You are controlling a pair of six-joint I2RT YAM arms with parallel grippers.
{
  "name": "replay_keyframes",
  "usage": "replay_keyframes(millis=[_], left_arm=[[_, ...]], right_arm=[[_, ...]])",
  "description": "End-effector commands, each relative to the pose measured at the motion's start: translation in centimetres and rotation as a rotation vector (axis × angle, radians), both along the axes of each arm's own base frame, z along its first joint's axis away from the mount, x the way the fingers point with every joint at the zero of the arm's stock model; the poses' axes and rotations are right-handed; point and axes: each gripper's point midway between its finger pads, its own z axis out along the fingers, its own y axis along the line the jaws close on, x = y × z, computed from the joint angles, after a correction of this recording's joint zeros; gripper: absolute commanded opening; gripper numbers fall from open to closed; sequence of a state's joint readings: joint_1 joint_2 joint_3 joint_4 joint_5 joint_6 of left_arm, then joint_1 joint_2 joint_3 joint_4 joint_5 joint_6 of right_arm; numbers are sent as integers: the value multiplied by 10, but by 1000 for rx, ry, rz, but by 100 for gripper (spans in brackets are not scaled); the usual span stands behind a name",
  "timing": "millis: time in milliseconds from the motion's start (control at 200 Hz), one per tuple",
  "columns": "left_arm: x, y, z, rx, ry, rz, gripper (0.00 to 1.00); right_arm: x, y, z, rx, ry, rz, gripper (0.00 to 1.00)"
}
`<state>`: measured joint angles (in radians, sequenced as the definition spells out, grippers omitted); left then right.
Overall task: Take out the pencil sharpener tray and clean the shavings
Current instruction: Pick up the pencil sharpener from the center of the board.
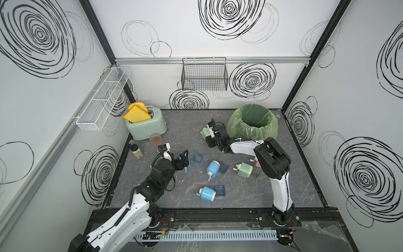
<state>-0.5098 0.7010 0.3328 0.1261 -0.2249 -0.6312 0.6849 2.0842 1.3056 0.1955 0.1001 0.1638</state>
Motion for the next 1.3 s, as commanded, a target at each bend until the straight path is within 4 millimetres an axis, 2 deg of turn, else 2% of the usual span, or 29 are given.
replay_keyframes(millis=[0,170,340,460,600,835,1096,1191,1296], left_arm=[[4,-16,18,-25,-54,-74,97],[6,-43,37,-27,-60,-220,97],[4,-69,80,19,-110,-417,97],[-7,-92,107,46,-159,-615,98],[-34,-118,129,27,-227,-896,98],[-51,-124,152,45,-311,-1015,100],[-62,-126,158,36,-345,-1072,99],[-67,-127,158,29,-354,-1096,99],[-72,-130,156,19,-355,-1131,98]], right_arm=[[-2,7,32,55,-77,46,46],[-16,2,46,90,-92,100,40],[-43,-2,81,140,-122,216,35],[-69,-5,109,200,-93,338,34],[-107,-10,141,263,-48,475,34],[-177,-24,178,367,59,655,32],[-243,-34,185,386,174,758,30],[-260,-37,193,399,182,791,30],[-270,-42,203,410,173,808,30]])
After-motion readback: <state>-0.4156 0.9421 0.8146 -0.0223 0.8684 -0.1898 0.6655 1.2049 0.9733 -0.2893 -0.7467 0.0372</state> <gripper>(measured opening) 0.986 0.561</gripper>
